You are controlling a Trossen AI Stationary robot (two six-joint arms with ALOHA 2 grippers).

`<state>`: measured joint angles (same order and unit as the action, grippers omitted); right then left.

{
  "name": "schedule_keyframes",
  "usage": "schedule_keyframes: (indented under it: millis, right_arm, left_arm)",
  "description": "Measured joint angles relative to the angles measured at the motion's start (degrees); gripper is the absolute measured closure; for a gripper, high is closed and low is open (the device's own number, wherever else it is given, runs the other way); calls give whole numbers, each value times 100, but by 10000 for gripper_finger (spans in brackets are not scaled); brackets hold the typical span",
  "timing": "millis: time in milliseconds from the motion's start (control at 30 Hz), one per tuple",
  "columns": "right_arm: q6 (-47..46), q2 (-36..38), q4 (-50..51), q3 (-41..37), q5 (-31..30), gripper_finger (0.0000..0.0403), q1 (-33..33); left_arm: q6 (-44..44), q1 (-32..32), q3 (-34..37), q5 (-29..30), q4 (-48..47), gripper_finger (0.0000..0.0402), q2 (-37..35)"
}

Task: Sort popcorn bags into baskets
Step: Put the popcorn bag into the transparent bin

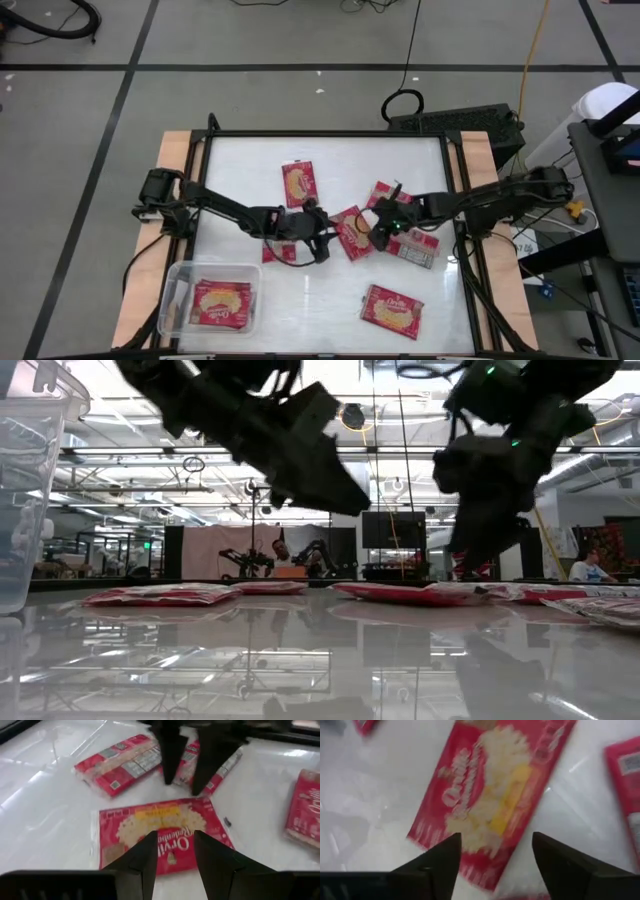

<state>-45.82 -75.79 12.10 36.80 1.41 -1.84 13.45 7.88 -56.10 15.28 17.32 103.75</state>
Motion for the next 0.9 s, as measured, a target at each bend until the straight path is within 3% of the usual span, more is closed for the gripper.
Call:
schedule_keyframes:
  millis: [233,533,900]
  right_arm:
    - [90,-381,-161,7,273,146,394]
    - [174,-1073,-797,16,749,160,445]
    - [465,-1148,-1629,0,985,208,434]
  left_arm:
    - [75,-240,-644,-232,-1268,273,502]
    - [239,-445,-701,-489,-1337,273,858]
    - [363,-476,-701,-692,-1653,273,915]
